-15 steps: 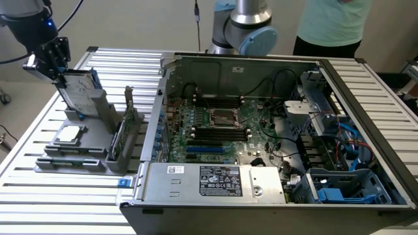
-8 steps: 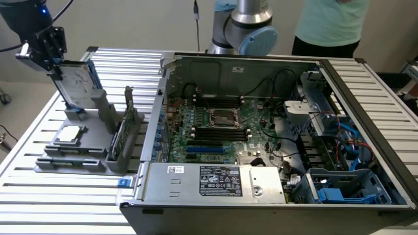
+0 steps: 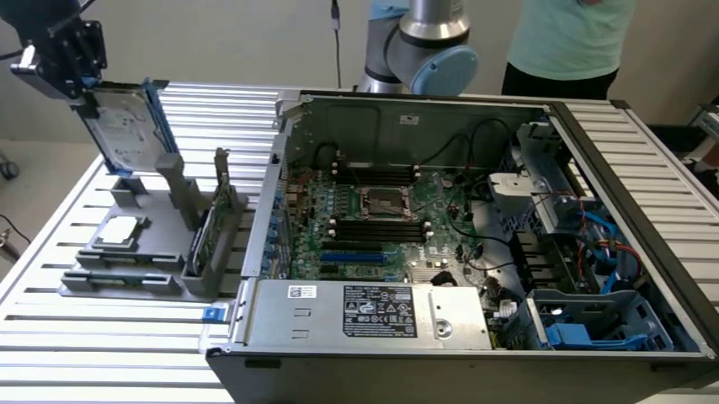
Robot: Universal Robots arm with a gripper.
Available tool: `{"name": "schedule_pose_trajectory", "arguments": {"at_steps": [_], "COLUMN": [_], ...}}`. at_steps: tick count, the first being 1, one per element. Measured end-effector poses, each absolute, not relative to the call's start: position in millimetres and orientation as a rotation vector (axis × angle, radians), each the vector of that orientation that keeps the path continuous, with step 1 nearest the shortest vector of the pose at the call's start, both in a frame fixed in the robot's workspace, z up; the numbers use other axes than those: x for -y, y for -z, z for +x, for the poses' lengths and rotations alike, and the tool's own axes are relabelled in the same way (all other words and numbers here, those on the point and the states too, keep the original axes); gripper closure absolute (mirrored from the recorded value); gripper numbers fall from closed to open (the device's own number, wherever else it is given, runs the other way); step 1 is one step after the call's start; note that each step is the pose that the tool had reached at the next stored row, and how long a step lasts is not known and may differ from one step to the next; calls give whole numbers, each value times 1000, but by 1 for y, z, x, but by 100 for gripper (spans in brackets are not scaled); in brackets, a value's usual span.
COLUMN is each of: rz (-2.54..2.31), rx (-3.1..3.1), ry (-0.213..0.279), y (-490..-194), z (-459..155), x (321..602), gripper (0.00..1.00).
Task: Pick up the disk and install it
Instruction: 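Pick up the disk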
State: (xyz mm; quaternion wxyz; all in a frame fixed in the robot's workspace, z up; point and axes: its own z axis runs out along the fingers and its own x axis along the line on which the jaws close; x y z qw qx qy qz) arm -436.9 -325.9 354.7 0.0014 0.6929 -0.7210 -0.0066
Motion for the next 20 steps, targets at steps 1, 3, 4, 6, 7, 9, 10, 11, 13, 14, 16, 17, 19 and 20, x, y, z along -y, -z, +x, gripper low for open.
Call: {"name": "schedule_pose_trajectory", "arguments": {"at_steps": [1,3,4,6,7,9,10,11,13,14,16,17,19,20], "rz": [2175,2175,2175,2175,2175,2175,2175,2175,2175,2175,2176,2175,2175,2175], "rx": [2263,2263,2263,2263,2263,2263,2263,2263,2263,2263,2263,2263,2262,2262], "ry": [21,21,21,21,21,21,21,21,22,22,23,24,25,26], "y": [-359,-369,-373,-382,-386,-395,-400,-405,-414,-418,-428,-432,-441,-445], "z": [-436,-433,-431,-427,-424,-419,-415,-411,-402,-398,-389,-384,-375,-371], "x": [326,326,326,326,326,326,326,326,327,327,327,328,328,328], "gripper": [67,67,67,67,67,67,67,67,67,67,67,67,67,67]}}
